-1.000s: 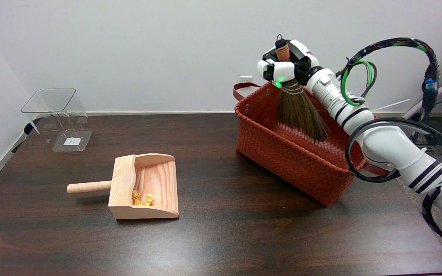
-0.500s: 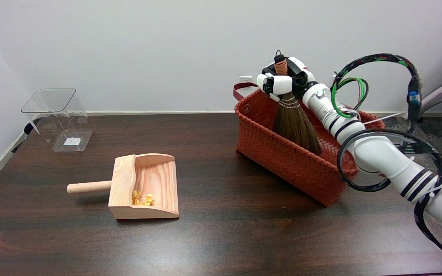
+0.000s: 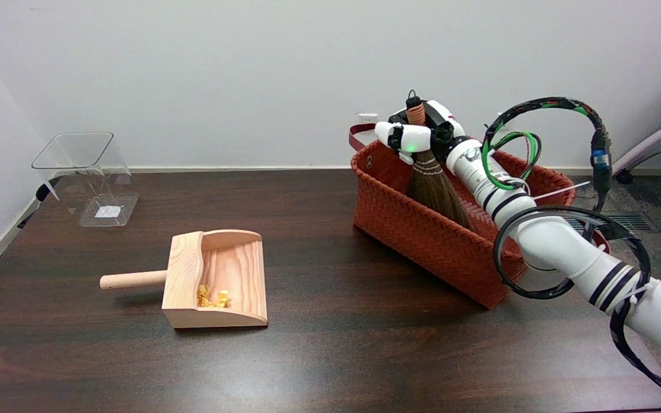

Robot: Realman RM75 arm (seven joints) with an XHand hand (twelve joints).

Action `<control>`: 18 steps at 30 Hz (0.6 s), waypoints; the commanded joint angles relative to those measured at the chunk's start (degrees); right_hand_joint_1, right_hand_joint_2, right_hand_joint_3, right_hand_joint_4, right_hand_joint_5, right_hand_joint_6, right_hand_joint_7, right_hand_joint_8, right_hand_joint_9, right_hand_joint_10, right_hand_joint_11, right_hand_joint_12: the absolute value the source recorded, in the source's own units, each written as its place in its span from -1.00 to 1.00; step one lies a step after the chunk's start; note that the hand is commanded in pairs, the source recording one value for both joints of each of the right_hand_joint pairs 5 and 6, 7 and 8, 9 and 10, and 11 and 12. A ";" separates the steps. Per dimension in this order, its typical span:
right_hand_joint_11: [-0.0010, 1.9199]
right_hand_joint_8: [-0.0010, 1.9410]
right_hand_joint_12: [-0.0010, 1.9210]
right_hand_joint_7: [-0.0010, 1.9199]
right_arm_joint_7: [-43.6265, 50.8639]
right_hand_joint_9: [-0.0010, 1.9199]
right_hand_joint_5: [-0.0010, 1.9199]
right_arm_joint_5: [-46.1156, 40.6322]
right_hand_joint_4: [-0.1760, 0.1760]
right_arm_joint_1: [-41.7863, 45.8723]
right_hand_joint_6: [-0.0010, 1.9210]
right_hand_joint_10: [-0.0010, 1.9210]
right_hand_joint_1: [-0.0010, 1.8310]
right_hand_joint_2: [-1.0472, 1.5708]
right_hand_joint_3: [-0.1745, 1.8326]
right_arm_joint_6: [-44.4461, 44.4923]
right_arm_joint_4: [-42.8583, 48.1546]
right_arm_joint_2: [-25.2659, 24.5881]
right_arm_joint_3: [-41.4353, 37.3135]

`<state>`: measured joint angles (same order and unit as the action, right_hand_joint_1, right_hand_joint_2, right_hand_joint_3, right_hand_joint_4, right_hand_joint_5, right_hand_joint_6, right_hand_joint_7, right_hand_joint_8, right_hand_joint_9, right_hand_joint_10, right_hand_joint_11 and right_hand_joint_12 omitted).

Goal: Place the broom in the basket.

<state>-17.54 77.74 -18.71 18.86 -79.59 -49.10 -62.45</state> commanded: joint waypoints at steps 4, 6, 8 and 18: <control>1.00 0.98 1.00 1.00 -1.25 1.00 1.00 0.54 0.00 0.34 1.00 1.00 0.11 0.05 0.43 0.28 1.96 -1.27 1.81; 1.00 0.98 1.00 1.00 -1.25 1.00 1.00 0.54 0.00 0.51 1.00 1.00 0.11 0.04 0.43 -0.28 1.96 -1.27 1.81; 1.00 0.98 1.00 1.00 -1.25 1.00 1.00 0.54 0.00 0.93 1.00 1.00 0.11 0.04 0.42 -0.55 1.76 -1.29 1.81; 1.00 0.98 1.00 1.00 -1.25 1.00 1.00 0.94 0.00 2.77 1.00 1.00 0.11 0.03 0.42 -0.74 0.42 -1.75 1.81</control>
<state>-18.56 78.30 -17.80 18.82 -78.35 -50.20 -61.06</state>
